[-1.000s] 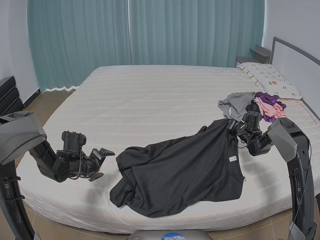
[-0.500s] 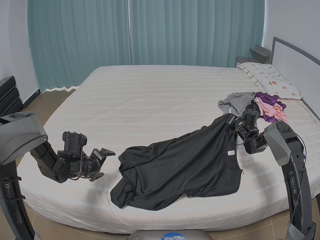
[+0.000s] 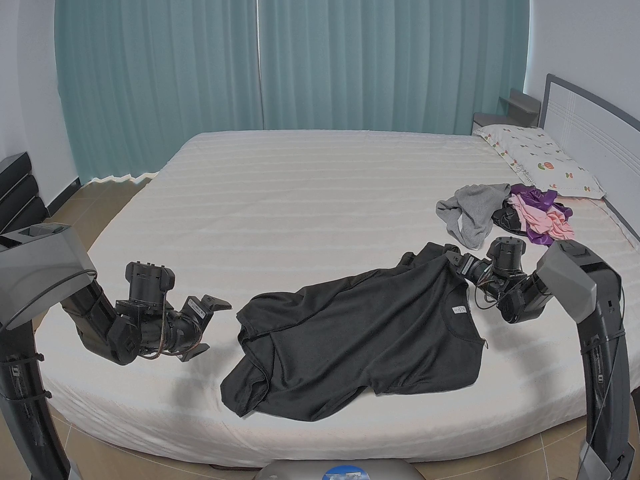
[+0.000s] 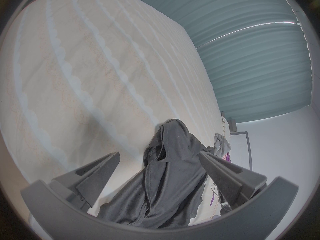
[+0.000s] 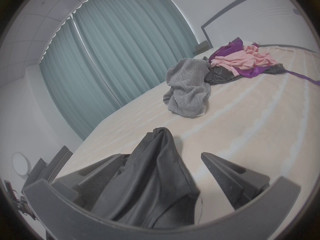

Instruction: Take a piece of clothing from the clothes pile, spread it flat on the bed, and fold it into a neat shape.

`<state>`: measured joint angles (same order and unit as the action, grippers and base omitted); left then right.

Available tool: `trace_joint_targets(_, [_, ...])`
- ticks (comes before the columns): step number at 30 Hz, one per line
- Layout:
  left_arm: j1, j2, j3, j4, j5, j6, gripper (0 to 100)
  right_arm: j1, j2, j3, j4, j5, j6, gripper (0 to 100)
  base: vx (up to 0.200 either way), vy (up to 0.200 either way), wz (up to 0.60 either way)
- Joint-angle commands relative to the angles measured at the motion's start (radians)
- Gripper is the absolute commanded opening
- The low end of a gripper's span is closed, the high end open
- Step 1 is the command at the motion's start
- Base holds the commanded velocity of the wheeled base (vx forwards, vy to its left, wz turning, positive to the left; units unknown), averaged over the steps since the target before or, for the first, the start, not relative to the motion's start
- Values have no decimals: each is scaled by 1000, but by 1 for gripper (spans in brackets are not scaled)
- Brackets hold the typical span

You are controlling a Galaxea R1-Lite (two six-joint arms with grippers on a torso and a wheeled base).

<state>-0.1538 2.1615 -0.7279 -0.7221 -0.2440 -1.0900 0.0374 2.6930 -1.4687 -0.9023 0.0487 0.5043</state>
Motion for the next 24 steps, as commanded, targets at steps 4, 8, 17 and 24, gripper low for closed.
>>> trace_joint_targets(4, [-44,77,-97,1,83,21,100,-24,-323,366,-43,76,115,100,0,0,0])
trace_joint_targets(8, [-67,132,-150,4,154,98,100,-24,-415,521,-69,140,138,100,0,0,0])
trace_joint_targets(17, [-125,207,-268,15,161,179,100,-24,-498,852,-256,209,235,100,0,0,0])
trace_joint_targets(24, [-145,273,-418,141,161,191,100,-24,-466,950,-415,207,343,100,0,0,0])
